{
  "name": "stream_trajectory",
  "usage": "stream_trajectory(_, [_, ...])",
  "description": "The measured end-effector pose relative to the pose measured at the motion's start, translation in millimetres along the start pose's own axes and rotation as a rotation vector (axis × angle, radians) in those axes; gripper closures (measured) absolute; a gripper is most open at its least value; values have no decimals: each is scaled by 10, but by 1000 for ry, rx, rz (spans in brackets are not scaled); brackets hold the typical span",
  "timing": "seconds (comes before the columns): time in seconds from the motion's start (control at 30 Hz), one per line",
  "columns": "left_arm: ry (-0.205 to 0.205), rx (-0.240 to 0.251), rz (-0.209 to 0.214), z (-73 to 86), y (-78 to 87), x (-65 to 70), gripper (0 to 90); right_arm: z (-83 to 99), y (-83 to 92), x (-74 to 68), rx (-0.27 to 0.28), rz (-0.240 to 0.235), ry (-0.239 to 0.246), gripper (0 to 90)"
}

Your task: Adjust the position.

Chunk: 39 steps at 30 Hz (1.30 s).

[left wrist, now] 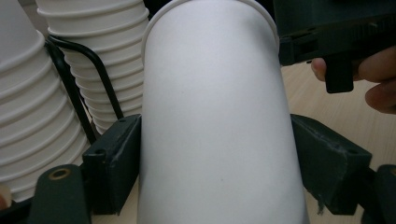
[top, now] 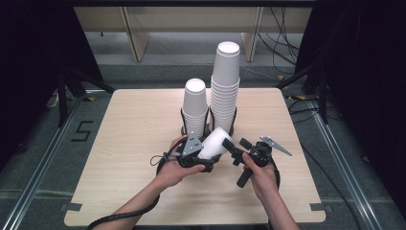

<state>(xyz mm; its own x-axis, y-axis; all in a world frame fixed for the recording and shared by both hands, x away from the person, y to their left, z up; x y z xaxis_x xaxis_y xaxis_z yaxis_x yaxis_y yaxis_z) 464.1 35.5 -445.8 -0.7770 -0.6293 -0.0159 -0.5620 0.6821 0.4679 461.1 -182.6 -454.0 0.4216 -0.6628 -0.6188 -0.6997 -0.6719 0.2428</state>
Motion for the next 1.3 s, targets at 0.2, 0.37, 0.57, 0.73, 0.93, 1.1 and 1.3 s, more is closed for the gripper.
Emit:
stream_trajectory(0.2, [1,5,-2,-9,-14,14,205,4,-43,5,27,-34,-46,4])
stream_trajectory(0.37, [-2,10,-3,-12,-30,27,205,27,-62,-3,7,-46,-96,4])
stream_trajectory(0.57, [-11,14,-2,-25,-36,33,204,33,-61,14,2,-47,-148,5])
stream_trajectory(0.73, [1,34,6,-44,-33,46,205,49,-75,41,-4,-53,-169,4])
stream_trajectory(0.93, [-4,27,8,-16,-64,85,205,86,-112,50,-8,-53,-171,4])
stream_trajectory(1.1, [-6,25,9,-17,-84,99,205,91,-115,62,-19,-60,-191,4])
stream_trajectory(1.3, [28,59,-1,-36,-103,131,205,98,-126,37,-22,-70,-251,5])
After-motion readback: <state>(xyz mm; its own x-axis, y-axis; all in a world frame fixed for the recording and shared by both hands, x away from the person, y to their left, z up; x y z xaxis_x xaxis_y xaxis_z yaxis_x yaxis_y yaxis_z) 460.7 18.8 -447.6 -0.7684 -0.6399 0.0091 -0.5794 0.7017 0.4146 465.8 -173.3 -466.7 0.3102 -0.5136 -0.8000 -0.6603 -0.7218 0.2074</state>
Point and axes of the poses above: each handheld gripper's, and its own axes: y roughly backward along the jaws, z roughly out of its underside, x roughly to its right, the point moved 1 cm from there along -y, roughly forward along the jaws, and after that the axes turned 6 degrees about -x, right-handed, at the moved point
